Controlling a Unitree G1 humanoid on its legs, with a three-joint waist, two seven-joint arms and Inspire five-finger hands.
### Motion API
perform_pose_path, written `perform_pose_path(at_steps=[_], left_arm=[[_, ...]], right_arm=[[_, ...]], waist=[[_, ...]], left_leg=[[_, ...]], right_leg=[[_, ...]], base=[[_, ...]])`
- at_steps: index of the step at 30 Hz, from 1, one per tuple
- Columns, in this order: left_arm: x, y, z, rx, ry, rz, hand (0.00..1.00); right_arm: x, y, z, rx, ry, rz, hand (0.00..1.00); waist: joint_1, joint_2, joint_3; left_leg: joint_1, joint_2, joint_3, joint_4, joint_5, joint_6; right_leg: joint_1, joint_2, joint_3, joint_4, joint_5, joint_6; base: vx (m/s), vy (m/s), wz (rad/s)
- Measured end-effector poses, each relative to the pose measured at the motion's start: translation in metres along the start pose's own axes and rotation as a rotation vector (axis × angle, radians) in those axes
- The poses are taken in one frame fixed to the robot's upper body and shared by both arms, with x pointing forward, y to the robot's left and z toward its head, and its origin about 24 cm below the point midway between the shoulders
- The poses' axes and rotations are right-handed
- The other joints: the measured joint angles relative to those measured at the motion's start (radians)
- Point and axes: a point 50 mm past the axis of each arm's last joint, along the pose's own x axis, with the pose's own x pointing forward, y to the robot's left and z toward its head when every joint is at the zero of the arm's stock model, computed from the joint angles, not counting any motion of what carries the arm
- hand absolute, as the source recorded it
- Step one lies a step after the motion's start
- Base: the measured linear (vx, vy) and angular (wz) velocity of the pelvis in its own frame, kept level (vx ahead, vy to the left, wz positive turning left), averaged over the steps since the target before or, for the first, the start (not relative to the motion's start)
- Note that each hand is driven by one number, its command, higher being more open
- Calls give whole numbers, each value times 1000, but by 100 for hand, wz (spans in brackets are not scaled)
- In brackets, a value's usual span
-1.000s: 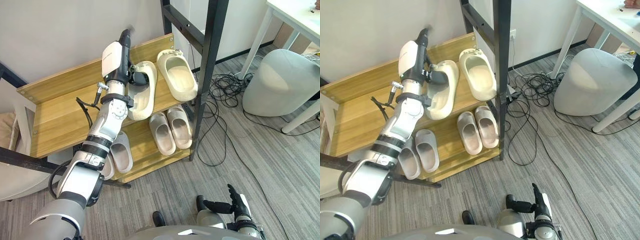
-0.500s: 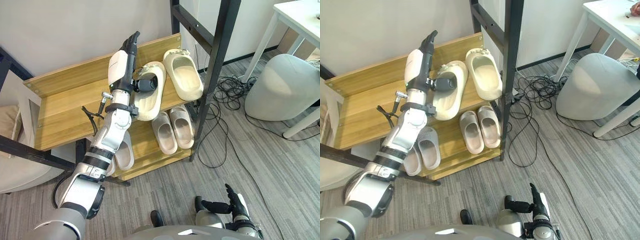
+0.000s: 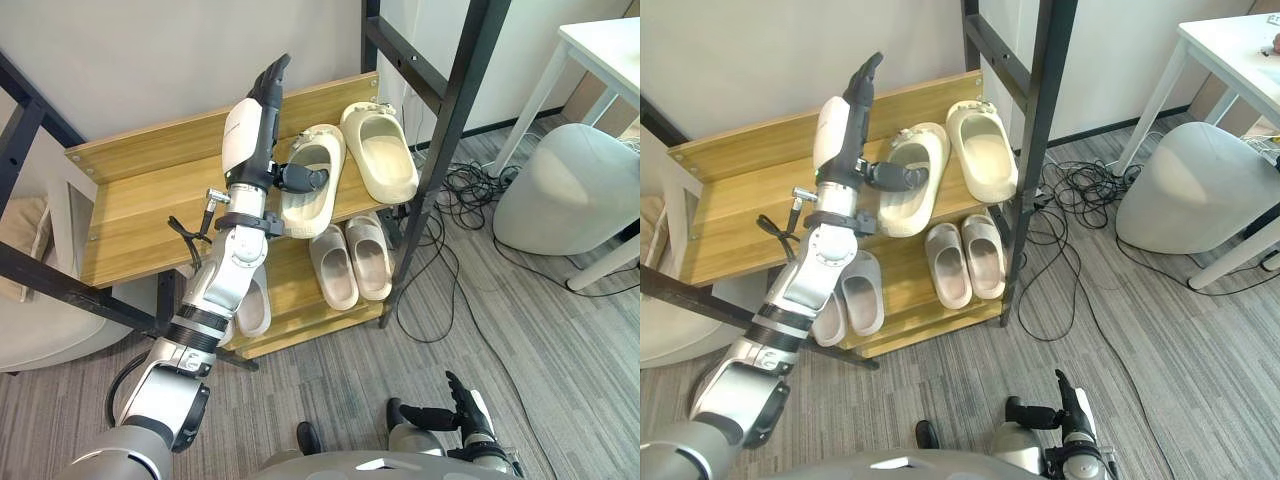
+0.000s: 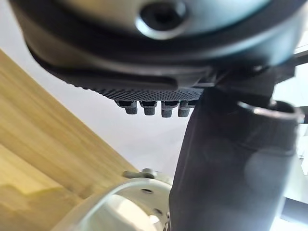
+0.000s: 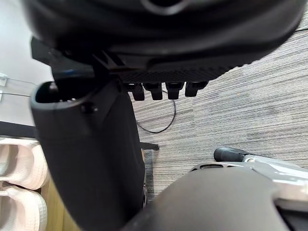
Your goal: Organize the slippers on the shoe rack
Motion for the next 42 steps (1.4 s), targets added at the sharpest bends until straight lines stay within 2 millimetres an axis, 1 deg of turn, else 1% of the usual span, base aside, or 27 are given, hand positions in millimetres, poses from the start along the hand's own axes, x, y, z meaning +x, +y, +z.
perform_pose_path(at_steps=[2,6,8,10,11,13,16,18,19,21,22,24,26,28,30,35,39,42], left_arm=[[1,-3,10,-45,-31,8,100],[0,-4,22,-157,-56,22,100],[-3,-5,25,-187,-57,27,100],[-10,-6,27,-247,-48,31,100],[-11,-6,27,-262,-45,32,100],[-16,-8,26,-296,-32,31,100],[-25,-14,22,-401,29,29,100],[-37,-16,21,-489,71,34,100],[-46,-19,21,-560,104,41,100],[-54,-21,18,-620,137,45,100],[-62,-24,16,-684,179,51,100],[-71,-27,11,-725,226,47,100],[-86,-35,5,-782,298,26,100],[-95,-41,5,-799,328,-1,100],[-105,-51,8,-828,352,-53,100],[-111,-57,11,-850,363,-100,100],[-115,-67,19,-897,359,-166,100],[-118,-73,21,-913,367,-202,100]], right_arm=[[0,0,0,-2,0,1,100],[0,2,0,-13,0,11,100],[0,2,-1,-22,2,13,100],[-1,2,-4,-32,11,15,100],[-1,2,-4,-36,12,16,100],[-1,3,-5,-40,16,19,100],[-2,4,-7,-46,27,25,100],[-2,4,-8,-46,31,25,100],[-2,4,-9,-47,34,25,100],[-2,4,-10,-47,36,25,100],[-2,4,-9,-49,37,26,100],[-2,5,-9,-56,35,31,100],[-2,6,-9,-61,34,35,100],[-3,7,-10,-69,34,38,100],[-3,7,-10,-80,34,42,100],[-1,8,-5,-100,15,44,100],[1,11,-2,-111,4,51,100],[2,12,0,-117,-1,54,100]], waist=[[2,-1,-1],[2,-4,-5],[6,-4,-9],[21,-6,-20],[23,-7,-21],[26,-10,-26],[32,-16,-38],[38,-18,-43],[46,-19,-43],[48,-20,-45],[52,-21,-47],[53,-23,-49],[57,-26,-50],[65,-30,-52],[81,-35,-55],[88,-37,-55],[90,-45,-57],[90,-50,-60]], left_leg=[[0,-2,-2,0,0,1],[1,-2,-18,3,2,2],[1,-2,-23,3,2,3],[1,-4,-26,2,2,4],[1,-4,-27,2,3,4],[1,-6,-32,2,3,5],[2,-8,-41,2,4,6],[4,-8,-44,1,4,6],[6,-8,-46,1,4,6],[8,-7,-47,0,5,6],[10,-8,-49,-1,5,7],[12,-8,-52,-1,5,7],[12,-8,-61,-1,6,6],[12,-8,-67,-1,7,6],[11,-8,-76,-1,9,4],[9,-8,-87,-1,13,4],[9,-8,-103,-1,14,3],[9,-7,-105,-1,14,3]], right_leg=[[2,-2,-2,0,0,0],[13,-6,-17,0,-3,3],[17,-7,-22,0,-4,5],[18,-10,-26,0,-5,6],[19,-10,-28,0,-5,7],[22,-12,-32,0,-6,8],[28,-13,-39,0,-9,9],[31,-14,-41,0,-10,9],[33,-13,-43,0,-11,9],[36,-13,-44,0,-12,9],[37,-12,-48,0,-12,9],[40,-12,-52,0,-13,8],[45,-12,-63,0,-15,6],[48,-12,-69,-1,-16,5],[52,-11,-79,-3,-18,4],[56,-11,-91,-3,-20,3],[64,-11,-107,-3,-24,4],[65,-10,-110,-3,-25,4]], base=[[-11,5,2],[-23,6,10],[-22,6,10],[-15,12,6],[-14,15,6],[-11,10,8],[-12,11,9],[-9,11,4],[-9,9,4],[-13,7,3],[-19,7,3],[-16,6,6],[-17,5,11],[-18,4,10],[-18,4,13],[-11,3,9],[-1,-1,11],[1,0,2]])
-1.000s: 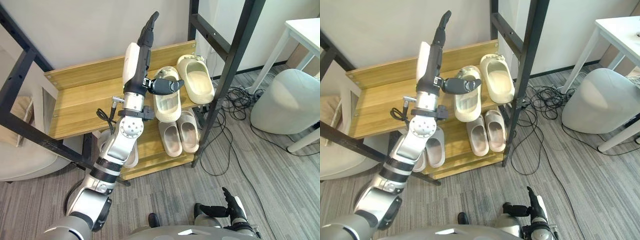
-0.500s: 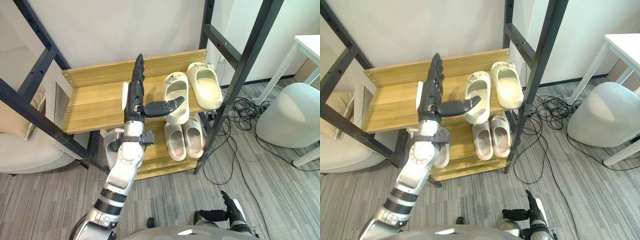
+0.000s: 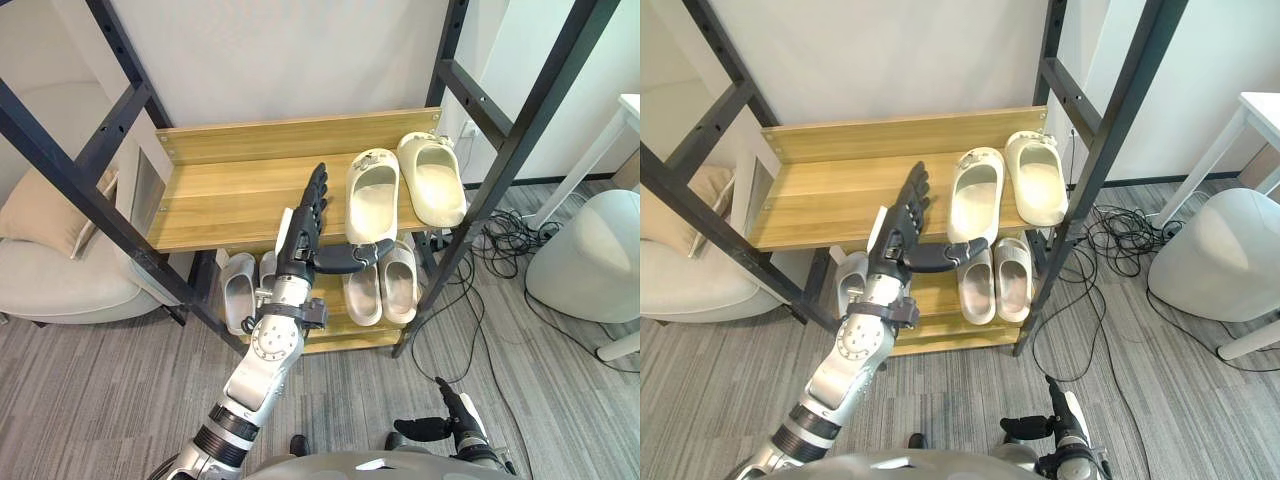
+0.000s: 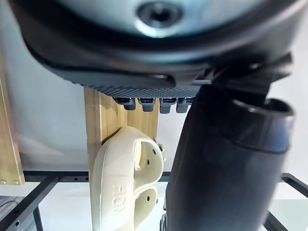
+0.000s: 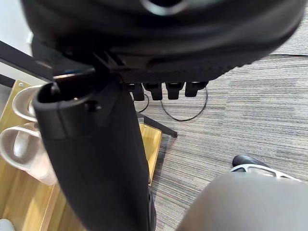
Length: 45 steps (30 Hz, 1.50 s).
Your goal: Organize the slippers on the shoe rack
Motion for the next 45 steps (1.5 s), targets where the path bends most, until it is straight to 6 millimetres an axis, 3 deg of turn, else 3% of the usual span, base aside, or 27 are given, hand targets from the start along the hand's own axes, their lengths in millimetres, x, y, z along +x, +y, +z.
perform_pose_path(at_steps=[17,27,45], left_arm=[[9,-18,-8,31,27,-67,100],[23,-13,-8,136,1,-36,100],[35,-11,-8,159,-14,-8,100]], right_arm=[[0,2,-1,-2,7,-8,100],[0,3,0,14,9,-15,100],[0,1,-3,43,23,-35,100]], waist=[[1,-11,-3],[-13,-19,1],[-17,-25,4]], left_leg=[[-4,2,1,0,-2,-4],[-6,5,23,0,-4,-7],[-20,8,57,-4,-3,-11]], right_leg=[[-4,0,0,0,0,0],[-16,1,21,-1,2,2],[-47,4,49,-1,6,-4]], base=[[0,0,0],[-2,1,-5],[-15,3,-5]])
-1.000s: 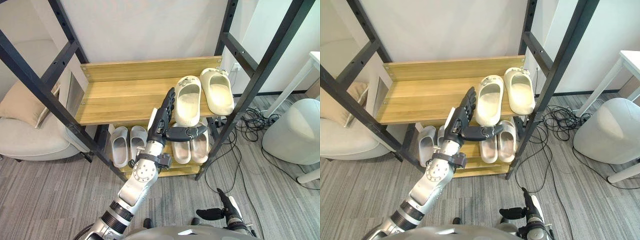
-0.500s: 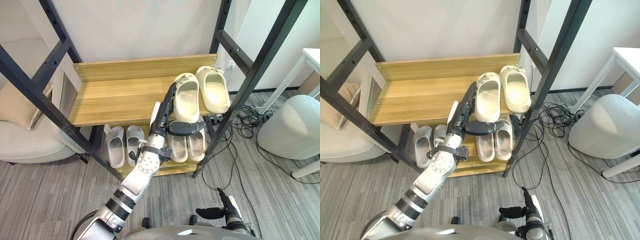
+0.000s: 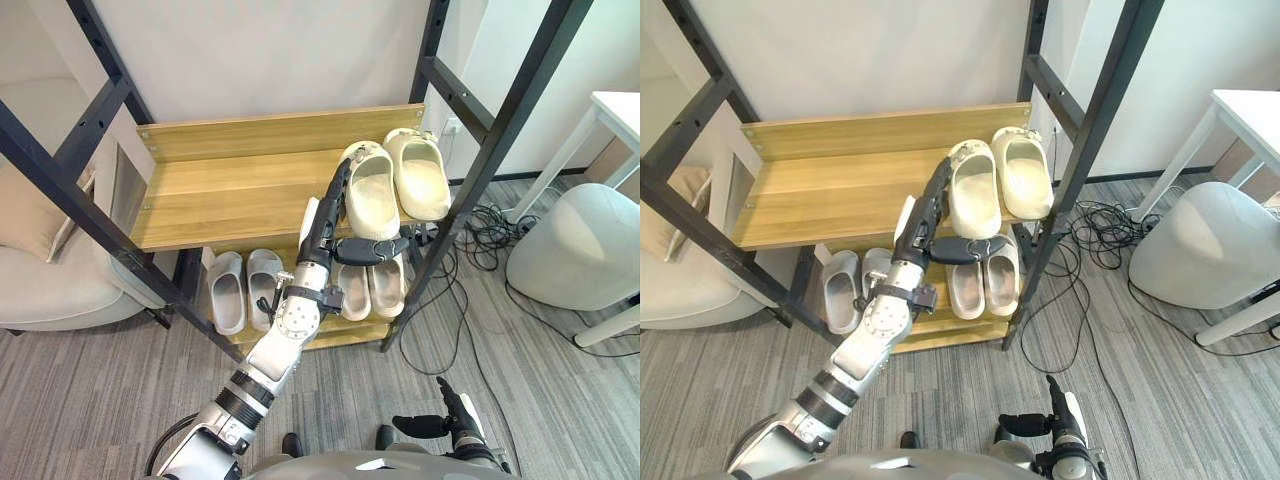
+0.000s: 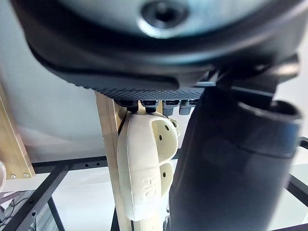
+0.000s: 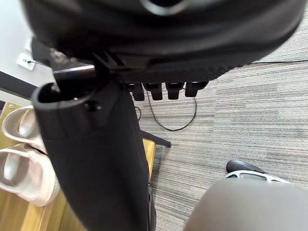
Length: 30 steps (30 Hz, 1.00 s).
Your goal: Organize the slippers on the shoe rack
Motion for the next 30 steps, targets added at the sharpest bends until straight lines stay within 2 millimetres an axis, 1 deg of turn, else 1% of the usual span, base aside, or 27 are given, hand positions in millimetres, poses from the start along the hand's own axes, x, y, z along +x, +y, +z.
perform_pose_path(at_steps=[8,17,30], left_arm=[[3,-1,0,5,-3,11,100],[5,3,0,13,4,34,100],[6,9,-1,23,21,56,100]], right_arm=[[-1,1,-2,13,8,-4,100],[-2,1,-6,20,26,-7,100],[-2,2,-8,17,42,-3,100]], waist=[[-4,0,0],[-5,1,-1],[-5,5,-3]], left_leg=[[-8,2,2,0,3,-4],[-8,9,4,0,5,-8],[-8,24,-1,0,12,-16]], right_leg=[[-9,2,1,0,5,-7],[-11,13,2,0,7,-19],[-10,26,-2,0,9,-22]], base=[[-2,0,-1],[0,0,0],[0,0,0]])
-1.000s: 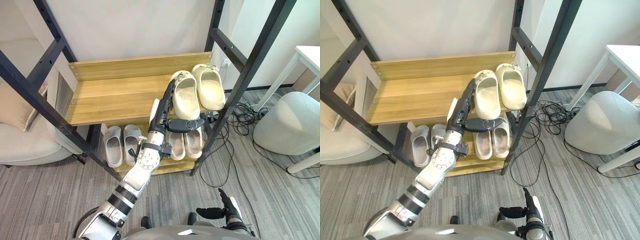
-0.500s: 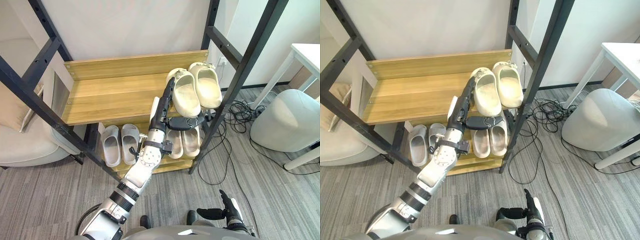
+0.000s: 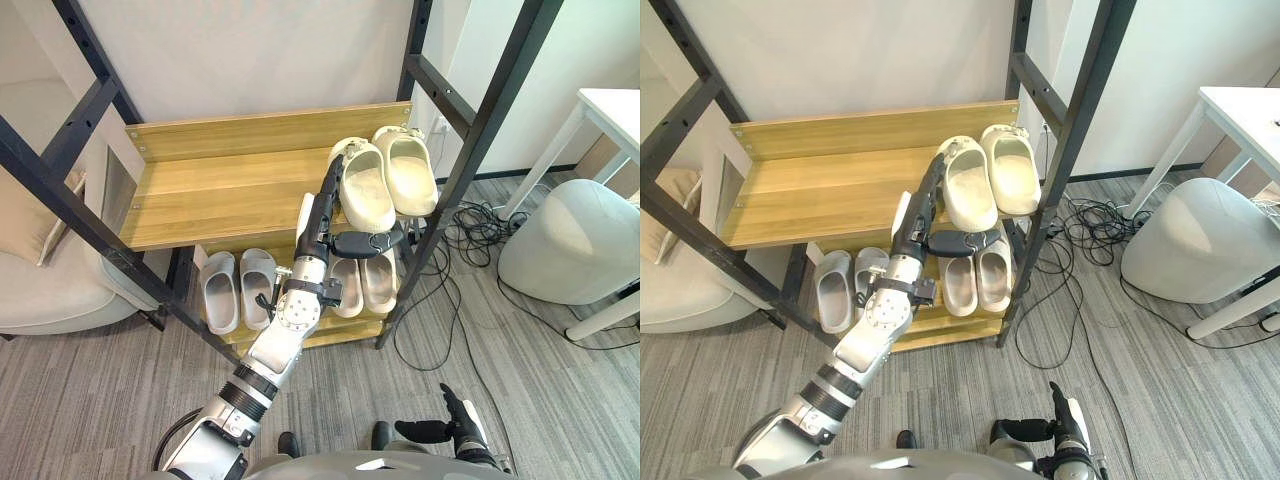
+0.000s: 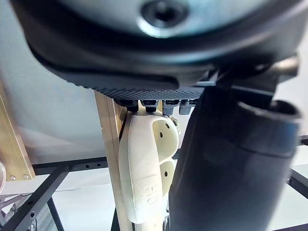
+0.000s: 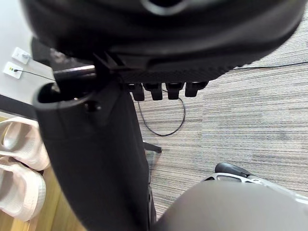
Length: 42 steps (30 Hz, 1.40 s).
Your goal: Organize the slippers on the shoe rack
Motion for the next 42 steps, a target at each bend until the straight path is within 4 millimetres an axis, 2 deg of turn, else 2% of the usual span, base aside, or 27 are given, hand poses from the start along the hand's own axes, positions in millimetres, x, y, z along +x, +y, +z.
perform_pose_path(at_steps=[20,30,32,37,42], left_arm=[[-2,0,4,-25,11,21,100],[1,26,10,-27,-15,137,100],[0,26,16,-42,-32,135,100],[-3,12,50,-113,-165,63,100],[1,4,60,-141,-202,27,100]], right_arm=[[1,1,1,-8,5,14,100],[2,1,2,-33,-2,33,100],[2,1,3,-34,-4,35,100],[2,1,3,-35,-5,35,100],[2,-2,2,-52,-6,38,100]], waist=[[0,1,-1],[9,2,-1],[13,2,-1],[15,5,-3],[13,20,-12]], left_leg=[[0,2,-18,4,5,-5],[0,0,-38,5,7,-3],[-1,0,-38,5,6,-4],[0,0,-38,5,3,-1],[1,-1,-44,5,4,0]], right_leg=[[8,2,-16,0,0,0],[20,1,-38,1,-5,4],[21,-1,-37,1,-6,5],[23,-5,-38,4,-8,6],[27,-6,-43,2,-8,6]], base=[[-1,-1,1],[17,1,6],[33,9,2],[0,0,0],[-23,9,3]])
